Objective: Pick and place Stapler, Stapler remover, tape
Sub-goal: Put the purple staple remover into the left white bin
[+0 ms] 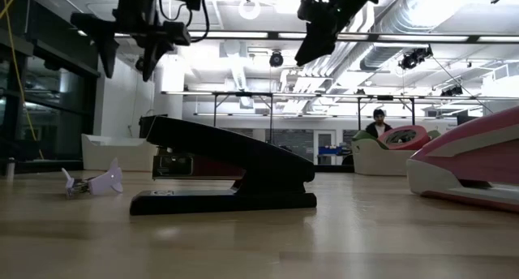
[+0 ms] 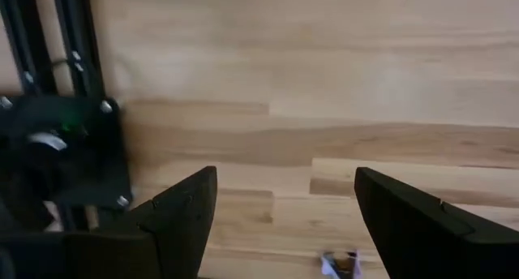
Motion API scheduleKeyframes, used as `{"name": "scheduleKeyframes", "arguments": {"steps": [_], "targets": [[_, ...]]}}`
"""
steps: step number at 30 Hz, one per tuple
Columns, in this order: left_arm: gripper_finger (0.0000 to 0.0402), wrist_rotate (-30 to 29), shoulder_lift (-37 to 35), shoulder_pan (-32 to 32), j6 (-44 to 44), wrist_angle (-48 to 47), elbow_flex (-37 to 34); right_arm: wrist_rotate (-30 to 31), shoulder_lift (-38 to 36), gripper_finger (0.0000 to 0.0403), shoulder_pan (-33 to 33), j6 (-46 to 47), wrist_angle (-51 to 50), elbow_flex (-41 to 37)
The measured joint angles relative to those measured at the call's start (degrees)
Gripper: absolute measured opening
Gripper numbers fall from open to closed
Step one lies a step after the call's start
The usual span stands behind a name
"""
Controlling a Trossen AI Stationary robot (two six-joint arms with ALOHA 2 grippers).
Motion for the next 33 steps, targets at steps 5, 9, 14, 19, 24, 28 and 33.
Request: {"name": "scheduleKeyframes", "arguments": {"steps": [5,9,14,19,24,28,33], "targets": [[0.0287,1.6,0.0,-6.3,-8.6,0.4,-1.5,-2.7,0.0,0.0210,-1.4,0.0,0.0,0.0],[0.0287,2.3,0.0,-11.6,-15.9,1.9,-3.0,-2.7,0.0,0.0210,-2.1,-0.7,0.0,0.0],[0.0287,3.4,0.0,-17.4,-23.8,4.9,-4.4,-2.8,0.0,0.0210,-2.9,-1.1,0.0,0.0],[0.0287,3.4,0.0,-22.2,-30.0,8.8,-5.6,-2.8,0.0,0.0210,-3.5,-1.1,0.0,0.0],[0.0287,3.4,0.0,-26.4,-35.0,13.8,-8.2,-2.5,0.0,0.0210,-3.5,-1.0,-0.9,0.0],[0.0287,3.5,0.0,-29.8,-39.1,18.4,-11.2,-2.4,0.0,0.0210,-3.5,-0.3,-1.3,0.0],[0.0287,1.8,0.0,-34.1,-44.3,26.5,-15.5,-0.6,0.0,0.0210,-3.5,0.5,-1.6,0.0]]}}
